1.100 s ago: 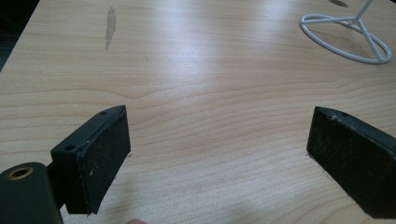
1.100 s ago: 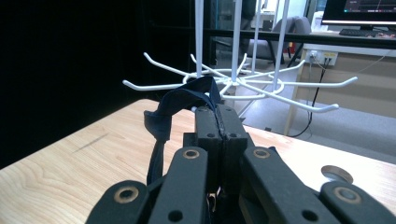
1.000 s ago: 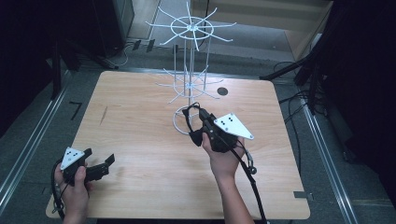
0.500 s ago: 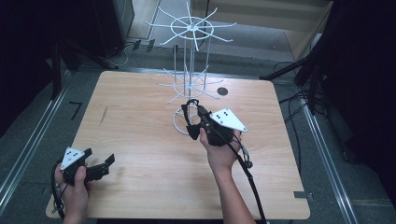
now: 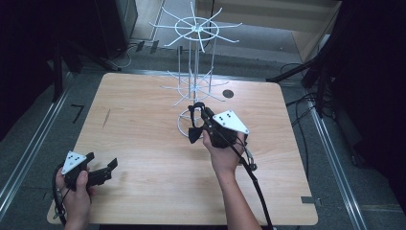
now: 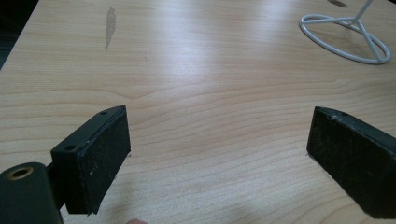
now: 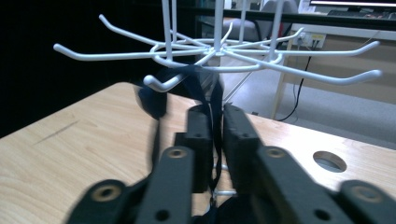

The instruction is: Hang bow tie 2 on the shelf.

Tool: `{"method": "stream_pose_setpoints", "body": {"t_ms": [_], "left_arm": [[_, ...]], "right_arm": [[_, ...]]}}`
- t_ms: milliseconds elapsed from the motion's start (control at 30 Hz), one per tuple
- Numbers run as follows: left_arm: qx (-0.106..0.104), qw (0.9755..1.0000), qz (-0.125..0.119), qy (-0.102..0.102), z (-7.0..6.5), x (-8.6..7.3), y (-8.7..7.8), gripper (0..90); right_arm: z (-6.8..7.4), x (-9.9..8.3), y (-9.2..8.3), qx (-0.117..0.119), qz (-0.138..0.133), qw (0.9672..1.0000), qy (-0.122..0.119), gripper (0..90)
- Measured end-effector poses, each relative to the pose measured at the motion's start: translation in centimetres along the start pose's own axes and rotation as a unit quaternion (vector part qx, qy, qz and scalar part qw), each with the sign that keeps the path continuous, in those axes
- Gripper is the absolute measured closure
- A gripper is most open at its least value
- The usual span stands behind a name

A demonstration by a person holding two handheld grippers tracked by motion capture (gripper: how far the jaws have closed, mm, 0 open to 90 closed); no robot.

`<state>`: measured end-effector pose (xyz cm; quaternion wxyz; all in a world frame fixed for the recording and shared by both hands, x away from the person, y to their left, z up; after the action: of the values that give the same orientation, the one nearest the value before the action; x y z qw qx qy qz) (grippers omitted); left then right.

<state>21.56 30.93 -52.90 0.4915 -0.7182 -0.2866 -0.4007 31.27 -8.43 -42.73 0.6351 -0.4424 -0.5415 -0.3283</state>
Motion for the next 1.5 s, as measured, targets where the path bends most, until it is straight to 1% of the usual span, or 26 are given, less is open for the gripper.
{"method": "stream_pose_setpoints", "body": {"t_ms": [133,233,400,467,533,600,633,667,733,800,867,1000,1033,1067,1100,1167,1200,1233,1267,1300,1400,1500], "left_arm": [[0.0,1.0,-0.001,0.0,0.0,0.0,0.0,6.9],[0.0,1.0,-0.001,-0.001,0.0,0.0,0.0,6.9],[-0.001,1.0,0.001,-0.001,0.0,0.0,0.0,6.9],[0.0,1.0,0.001,-0.002,0.0,0.0,0.0,6.9],[0.0,1.0,0.001,-0.002,0.0,0.0,0.0,6.9],[0.0,1.0,0.001,-0.002,0.0,0.0,0.0,6.9],[0.0,1.0,0.001,-0.002,0.0,0.0,0.0,6.9],[0.0,1.0,0.002,-0.001,0.0,0.0,0.0,6.9],[0.0,1.0,0.001,-0.001,0.0,0.0,0.0,6.9],[0.0,1.0,0.001,-0.002,0.0,0.0,0.0,6.9],[0.0,1.0,0.001,-0.002,0.0,0.0,0.0,6.9],[0.0,1.0,0.001,-0.002,0.0,0.0,0.0,6.9],[0.0,1.0,0.001,-0.002,0.0,0.0,0.0,6.9],[0.0,1.0,0.001,-0.002,0.0,0.0,0.0,6.9],[0.0,1.0,0.001,-0.002,0.0,0.0,0.0,6.9],[0.0,1.0,0.001,-0.002,0.0,0.0,0.0,6.9],[0.0,1.0,0.001,-0.002,0.0,0.0,0.0,6.9],[0.0,1.0,0.001,-0.002,0.0,0.0,0.0,6.9],[0.0,1.0,0.001,-0.002,0.0,0.0,0.0,6.9],[0.0,1.0,0.001,-0.002,0.0,0.0,0.0,6.9],[0.001,1.0,0.0,-0.002,0.0,0.0,0.0,6.9],[0.001,1.0,0.0,-0.002,0.0,0.0,0.0,6.9]], "right_arm": [[-0.2,-0.2,-0.4,0.001,-0.006,0.9999,0.008,71.9],[-0.5,-0.3,-0.7,-0.001,-0.008,0.9999,0.008,70.4],[-1.1,-0.5,-1.5,-0.005,-0.008,0.9999,0.009,70.2],[-1.7,-0.7,-2.0,-0.011,-0.006,0.9999,0.007,70.2],[-1.8,-0.8,-2.1,-0.013,-0.005,0.9999,0.008,70.3],[-2.5,-1.1,-2.6,-0.019,-0.004,0.9998,0.008,70.5],[-2.5,-1.1,-2.6,-0.019,-0.004,0.9998,0.008,70.5],[-2.9,-1.2,-2.8,-0.024,-0.002,0.9997,0.01,70.7],[-3.1,-1.3,-2.9,-0.026,-0.002,0.9996,0.011,70.7],[-3.8,-1.7,-3.3,-0.033,0.0,0.9994,0.01,71.1],[-4.0,-1.8,-3.3,-0.035,0.001,0.9993,0.011,71.2],[-5.2,-2.6,-3.9,-0.048,0.009,0.9988,0.012,71.6],[-5.2,-2.6,-3.9,-0.048,0.009,0.9988,0.012,71.6],[-5.4,-2.7,-3.9,-0.049,0.009,0.9987,0.014,71.6],[-5.8,-3.0,-4.1,-0.055,0.012,0.9983,0.014,71.7],[-6.2,-3.2,-4.2,-0.058,0.015,0.9981,0.018,71.7],[-6.6,-3.5,-4.4,-0.063,0.018,0.9977,0.019,71.8],[-6.6,-3.5,-4.4,-0.063,0.018,0.9977,0.019,71.8],[-7.0,-3.8,-4.5,-0.068,0.019,0.9973,0.021,71.8],[-7.0,-3.8,-4.5,-0.068,0.019,0.9973,0.021,71.8],[-7.7,-4.3,-4.6,-0.075,0.025,0.9965,0.026,71.8],[-8.0,-4.7,-4.7,-0.08,0.029,0.996,0.028,71.8]]}}
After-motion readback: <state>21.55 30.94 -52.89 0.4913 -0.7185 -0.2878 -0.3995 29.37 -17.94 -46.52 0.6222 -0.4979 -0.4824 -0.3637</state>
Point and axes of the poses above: each handheld gripper's, and its own axes: y roughly forward along the jaws, x roughly out of its top, z roughly to its left, the point moved 1 cm from there along y, roughly forward along the jaws, and after that the axes turned 5 degrees about -x, right-handed, at the moved point
